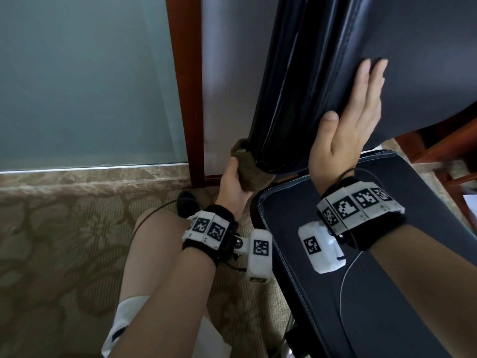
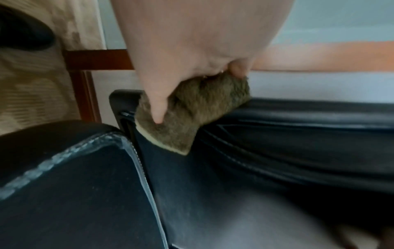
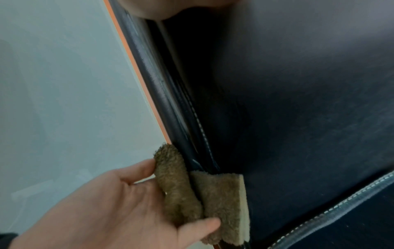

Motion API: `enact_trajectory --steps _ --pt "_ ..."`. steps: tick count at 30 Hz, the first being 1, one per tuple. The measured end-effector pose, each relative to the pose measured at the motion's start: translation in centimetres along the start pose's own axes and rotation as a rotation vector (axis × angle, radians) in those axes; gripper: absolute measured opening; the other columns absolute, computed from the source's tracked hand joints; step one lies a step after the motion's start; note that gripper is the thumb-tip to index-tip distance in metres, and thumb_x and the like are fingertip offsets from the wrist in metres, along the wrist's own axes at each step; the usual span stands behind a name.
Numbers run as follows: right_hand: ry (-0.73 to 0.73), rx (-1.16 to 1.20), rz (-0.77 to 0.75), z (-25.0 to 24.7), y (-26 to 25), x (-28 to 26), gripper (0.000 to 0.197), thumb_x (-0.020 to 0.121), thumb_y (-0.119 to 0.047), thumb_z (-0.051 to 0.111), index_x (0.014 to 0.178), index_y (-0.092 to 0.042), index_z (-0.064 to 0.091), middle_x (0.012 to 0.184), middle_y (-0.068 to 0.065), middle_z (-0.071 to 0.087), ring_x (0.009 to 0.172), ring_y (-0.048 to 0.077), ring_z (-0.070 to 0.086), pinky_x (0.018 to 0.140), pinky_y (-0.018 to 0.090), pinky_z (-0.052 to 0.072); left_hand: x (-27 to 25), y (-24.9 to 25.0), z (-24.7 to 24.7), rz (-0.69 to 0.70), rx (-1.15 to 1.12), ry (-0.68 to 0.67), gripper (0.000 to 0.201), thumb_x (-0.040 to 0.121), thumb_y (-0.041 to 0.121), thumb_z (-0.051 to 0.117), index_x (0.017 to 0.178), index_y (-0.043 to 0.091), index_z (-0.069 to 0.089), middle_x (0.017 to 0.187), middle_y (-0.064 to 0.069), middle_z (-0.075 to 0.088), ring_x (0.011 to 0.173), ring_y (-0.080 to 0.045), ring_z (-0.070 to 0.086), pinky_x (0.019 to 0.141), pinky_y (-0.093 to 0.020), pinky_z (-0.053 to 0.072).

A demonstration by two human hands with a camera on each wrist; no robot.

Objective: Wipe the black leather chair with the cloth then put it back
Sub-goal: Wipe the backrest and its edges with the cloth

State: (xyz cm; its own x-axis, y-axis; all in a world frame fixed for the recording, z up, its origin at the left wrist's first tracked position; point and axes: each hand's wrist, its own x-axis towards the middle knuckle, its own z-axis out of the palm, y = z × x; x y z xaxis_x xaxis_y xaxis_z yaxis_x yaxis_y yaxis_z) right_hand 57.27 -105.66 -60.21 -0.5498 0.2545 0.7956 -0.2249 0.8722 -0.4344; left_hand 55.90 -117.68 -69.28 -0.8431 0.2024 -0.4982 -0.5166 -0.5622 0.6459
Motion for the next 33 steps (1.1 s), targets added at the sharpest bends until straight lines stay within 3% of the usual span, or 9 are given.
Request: enact_trajectory --steps 2,6,9,12,18,25,29,31,33 --pt "-0.004 -0.001 -0.003 -0.1 0.1 0.0 0.054 0.092 -0.021 0.027 0.140 0.005 0.026 0.146 0.033 0.022 0.137 0.040 0.022 0.113 0.025 0.009 -0.1 0.3 -0.5 0.031 -0.082 -0.085 0.038 0.102 0.016 0.027 0.138 0.019 0.038 0.130 -0.008 0.050 0.117 -0.024 0.051 0.084 -0.037 0.049" --pt "-0.005 -0.002 -0.017 0.0 0.1 0.0 0.054 0.093 -0.023 0.027 0.140 0.006 0.027 0.145 0.033 0.024 0.136 0.041 0.023 0.112 0.024 0.010 0.3 -0.6 -2.1 0.168 0.127 -0.151 0.055 0.094 0.000 0.047 0.139 0.028 0.034 0.129 -0.002 0.050 0.110 -0.014 0.055 0.089 -0.035 0.051" --pt "-0.009 -0.005 -0.015 -0.1 0.2 0.1 0.055 0.093 -0.023 0.026 0.140 0.006 0.027 0.145 0.033 0.024 0.136 0.041 0.023 0.112 0.022 0.009 0.6 -1.3 -2.4 0.266 0.342 -0.087 0.070 0.078 0.010 0.070 0.130 0.043 0.037 0.137 -0.005 0.046 0.121 -0.019 0.051 0.099 -0.045 0.046" --pt "-0.030 -0.009 -0.017 -0.3 0.3 0.1 0.055 0.093 -0.022 0.028 0.140 0.006 0.027 0.146 0.032 0.023 0.136 0.041 0.024 0.112 0.022 0.008 1.1 -1.3 -2.9 0.329 0.408 0.076 0.054 0.081 0.008 0.068 0.124 0.032 0.047 0.126 -0.006 0.055 0.117 -0.025 0.054 0.097 -0.052 0.045" --pt "-0.080 0.062 0.026 -1.2 0.0 0.2 0.063 0.081 -0.013 0.038 0.142 -0.001 0.026 0.149 0.028 0.020 0.138 0.038 0.019 0.112 0.020 0.006 0.6 -0.3 -4.5 0.391 0.006 0.469 0.050 0.092 0.007 0.052 0.139 0.018 0.038 0.131 -0.011 0.050 0.116 -0.028 0.053 0.092 -0.046 0.050" --pt "-0.166 0.062 -0.008 -1.9 0.7 -0.3 0.071 0.074 -0.011 0.043 0.142 -0.001 0.025 0.149 0.028 0.018 0.138 0.037 0.016 0.114 0.023 0.006 0.4 -1.6 -1.4 0.412 0.089 0.338 0.066 0.070 0.030 0.062 0.131 0.024 0.035 0.131 -0.008 0.037 0.116 -0.027 0.047 0.100 -0.049 0.043" --pt "-0.168 0.056 -0.014 -1.7 0.8 -0.3 0.070 0.074 -0.012 0.042 0.142 -0.002 0.023 0.149 0.029 0.018 0.138 0.038 0.016 0.114 0.025 0.007 1.3 -2.7 -0.3 0.395 0.504 0.304 0.054 0.091 0.031 0.057 0.138 0.021 0.032 0.133 -0.008 0.025 0.126 -0.029 0.030 0.100 -0.029 0.028" --pt "-0.159 0.055 -0.015 -1.5 0.8 -0.3 0.070 0.074 -0.012 0.042 0.141 -0.002 0.023 0.148 0.030 0.018 0.138 0.038 0.017 0.113 0.028 0.008 1.7 -2.4 -0.7 0.402 0.716 0.330 0.058 0.089 0.043 0.058 0.136 0.018 0.036 0.142 -0.011 0.022 0.131 -0.029 0.020 0.101 -0.035 0.024" --pt "-0.148 0.055 -0.014 -1.4 0.7 -0.4 0.071 0.074 -0.012 0.042 0.141 -0.001 0.024 0.148 0.030 0.019 0.137 0.038 0.017 0.113 0.029 0.009 2.0 -2.0 -1.3 0.490 0.841 0.297 0.071 0.079 0.059 0.054 0.130 0.011 0.043 0.141 -0.012 0.033 0.131 -0.030 0.025 0.108 -0.041 0.023"
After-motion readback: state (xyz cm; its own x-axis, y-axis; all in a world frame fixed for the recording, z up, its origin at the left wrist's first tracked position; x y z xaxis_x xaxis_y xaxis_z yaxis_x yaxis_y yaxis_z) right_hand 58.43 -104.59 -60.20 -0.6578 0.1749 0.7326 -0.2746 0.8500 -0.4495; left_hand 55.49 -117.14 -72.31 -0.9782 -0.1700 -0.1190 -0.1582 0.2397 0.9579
